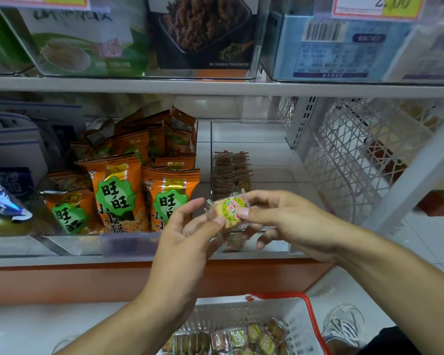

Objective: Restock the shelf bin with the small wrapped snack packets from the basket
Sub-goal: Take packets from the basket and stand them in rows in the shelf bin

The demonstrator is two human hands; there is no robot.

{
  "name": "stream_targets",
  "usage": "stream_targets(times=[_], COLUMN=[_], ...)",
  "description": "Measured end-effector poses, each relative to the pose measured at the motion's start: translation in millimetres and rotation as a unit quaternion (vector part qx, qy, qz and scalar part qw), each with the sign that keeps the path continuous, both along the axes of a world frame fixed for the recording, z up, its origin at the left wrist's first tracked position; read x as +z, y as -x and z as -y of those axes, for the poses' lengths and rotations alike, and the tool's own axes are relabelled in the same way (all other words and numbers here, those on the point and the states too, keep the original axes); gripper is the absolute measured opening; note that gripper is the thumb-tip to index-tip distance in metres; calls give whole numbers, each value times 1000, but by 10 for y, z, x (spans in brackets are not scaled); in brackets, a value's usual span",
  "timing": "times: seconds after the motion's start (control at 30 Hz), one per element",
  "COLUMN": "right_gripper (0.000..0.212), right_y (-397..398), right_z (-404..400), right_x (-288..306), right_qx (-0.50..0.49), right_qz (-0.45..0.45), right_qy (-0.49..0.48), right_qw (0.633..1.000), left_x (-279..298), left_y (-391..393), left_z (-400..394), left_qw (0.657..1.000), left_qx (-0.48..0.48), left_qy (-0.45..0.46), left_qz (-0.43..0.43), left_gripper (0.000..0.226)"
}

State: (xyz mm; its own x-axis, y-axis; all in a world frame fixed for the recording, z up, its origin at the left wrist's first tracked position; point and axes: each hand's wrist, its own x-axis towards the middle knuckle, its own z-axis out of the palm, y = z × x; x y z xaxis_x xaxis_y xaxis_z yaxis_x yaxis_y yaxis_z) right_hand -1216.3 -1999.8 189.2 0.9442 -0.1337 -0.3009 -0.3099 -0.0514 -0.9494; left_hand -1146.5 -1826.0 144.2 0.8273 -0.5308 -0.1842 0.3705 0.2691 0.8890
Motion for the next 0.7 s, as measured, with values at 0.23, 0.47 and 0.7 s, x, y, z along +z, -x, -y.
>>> stream_targets(times=[0.23,0.47,0.7], right_gripper=[44,42,23], right_y=[24,-2,-49], right_z=[48,56,50], right_x=[-20,-8,-76], right_qx=[-15,-139,-242], right_qz=[100,69,56], right_qy=[86,-8,-63], right_qw=[991,988,967], left_x=[18,29,-10], left_y=[2,-60,-76], left_z=[-4,15,42], left_qw=[1000,1000,999], left_qx=[-16,29,31], left_qy=[-14,11,17], left_qz=[18,-5,21], left_gripper=[57,47,38])
